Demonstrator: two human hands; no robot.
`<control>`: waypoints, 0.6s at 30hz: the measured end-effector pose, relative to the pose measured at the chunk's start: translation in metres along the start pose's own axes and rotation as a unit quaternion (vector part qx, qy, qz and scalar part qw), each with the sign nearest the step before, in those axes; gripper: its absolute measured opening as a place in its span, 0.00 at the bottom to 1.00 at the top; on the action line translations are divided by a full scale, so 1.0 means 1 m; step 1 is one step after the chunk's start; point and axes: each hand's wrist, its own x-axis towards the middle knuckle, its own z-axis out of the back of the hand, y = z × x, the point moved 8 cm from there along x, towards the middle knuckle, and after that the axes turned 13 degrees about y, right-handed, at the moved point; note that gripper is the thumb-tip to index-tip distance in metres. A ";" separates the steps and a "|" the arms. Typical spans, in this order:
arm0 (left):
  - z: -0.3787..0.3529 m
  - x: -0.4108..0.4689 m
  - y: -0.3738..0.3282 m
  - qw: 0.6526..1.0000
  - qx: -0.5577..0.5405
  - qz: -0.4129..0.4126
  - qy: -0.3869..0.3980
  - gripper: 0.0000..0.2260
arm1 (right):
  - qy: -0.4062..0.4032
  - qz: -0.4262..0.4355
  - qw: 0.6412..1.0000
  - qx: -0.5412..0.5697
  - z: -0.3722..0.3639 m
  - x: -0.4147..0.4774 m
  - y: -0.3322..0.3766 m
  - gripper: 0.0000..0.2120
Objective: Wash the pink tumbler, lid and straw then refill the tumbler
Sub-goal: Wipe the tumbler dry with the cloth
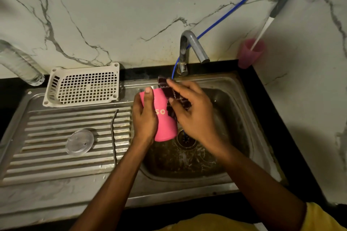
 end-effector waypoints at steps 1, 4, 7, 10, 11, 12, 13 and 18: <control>0.001 0.000 0.002 1.000 -0.022 0.004 -0.001 0.25 | 0.026 0.011 1.000 -0.013 -0.005 -0.014 0.003 0.25; 0.004 0.001 0.009 0.999 -0.043 0.023 -0.014 0.23 | 0.065 0.037 0.995 -0.068 -0.021 -0.061 0.003 0.26; -0.001 -0.001 0.010 0.999 -0.043 0.020 -0.007 0.22 | 0.050 0.044 0.997 -0.045 -0.026 -0.085 -0.010 0.25; -0.006 -0.001 0.007 0.998 -0.051 0.024 0.009 0.25 | 0.034 0.054 0.997 -0.039 -0.022 -0.078 -0.009 0.23; -0.005 0.001 0.005 0.998 -0.049 0.024 0.013 0.27 | 0.029 0.059 0.997 -0.042 -0.017 -0.071 -0.004 0.23; -0.005 0.002 0.004 0.998 -0.051 0.024 0.019 0.29 | 0.024 0.059 0.997 -0.047 -0.012 -0.061 0.000 0.22; -0.004 0.004 0.003 0.997 -0.059 0.026 0.029 0.30 | 0.020 0.055 0.997 -0.051 -0.007 -0.049 0.005 0.23; -0.015 -0.001 0.010 0.979 -0.157 0.078 0.106 0.37 | -0.027 0.023 0.998 -0.044 0.016 0.018 0.012 0.22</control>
